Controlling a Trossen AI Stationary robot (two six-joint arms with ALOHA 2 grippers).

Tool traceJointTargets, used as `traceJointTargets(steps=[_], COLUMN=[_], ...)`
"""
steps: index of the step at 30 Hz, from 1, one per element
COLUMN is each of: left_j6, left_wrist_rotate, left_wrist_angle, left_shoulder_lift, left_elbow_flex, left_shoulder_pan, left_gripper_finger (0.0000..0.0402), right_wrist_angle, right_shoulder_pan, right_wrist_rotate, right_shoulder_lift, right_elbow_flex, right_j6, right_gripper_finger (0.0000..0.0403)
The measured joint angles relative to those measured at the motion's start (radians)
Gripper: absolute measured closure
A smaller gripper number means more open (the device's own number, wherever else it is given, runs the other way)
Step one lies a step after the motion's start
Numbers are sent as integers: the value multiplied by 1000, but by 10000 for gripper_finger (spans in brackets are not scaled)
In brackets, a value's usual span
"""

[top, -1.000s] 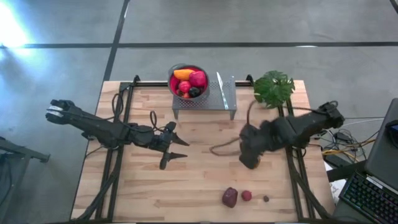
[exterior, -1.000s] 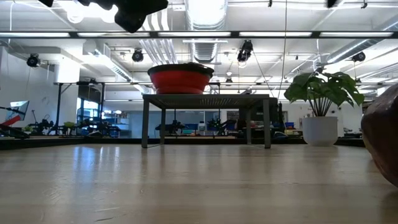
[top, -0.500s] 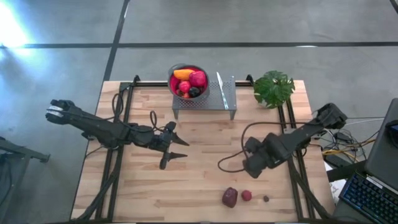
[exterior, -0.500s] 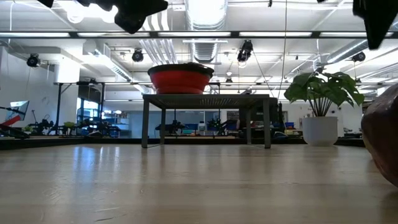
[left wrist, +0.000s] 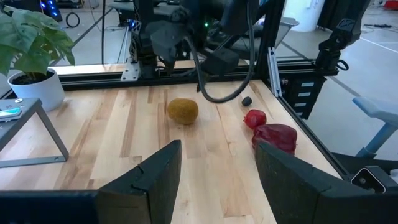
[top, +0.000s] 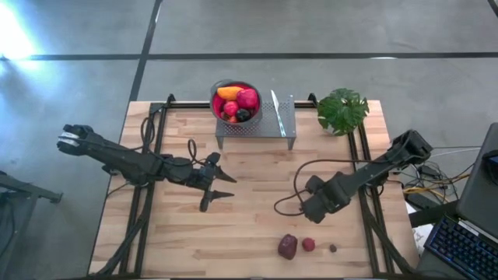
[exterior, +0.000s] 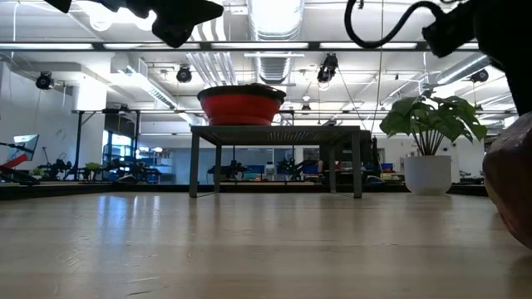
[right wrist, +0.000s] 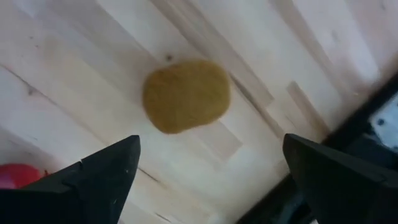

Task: Pick & Place Fruit
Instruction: Put the brown kiwi into the red strainer bowl on the shelf

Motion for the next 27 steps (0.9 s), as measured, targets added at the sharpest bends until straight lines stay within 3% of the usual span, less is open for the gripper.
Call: traceJointTargets(steps=[21,27], left_j6=[0,0], left_wrist_rotate=[0,0], left_wrist_angle=[-1,-1], left_shoulder_lift=[0,0], left_elbow_flex=[0,0], left_shoulder_pan=[0,0], left_gripper_finger=[190,190], right_wrist_angle=[434,487], right_shoulder_pan=[-56,-65], right_wrist_rotate=[-27,-31], right_shoulder_lift=[-2,-2], right_elbow_flex=[-306,-345], right_j6=[-111,-127], right_gripper_finger=[14,14])
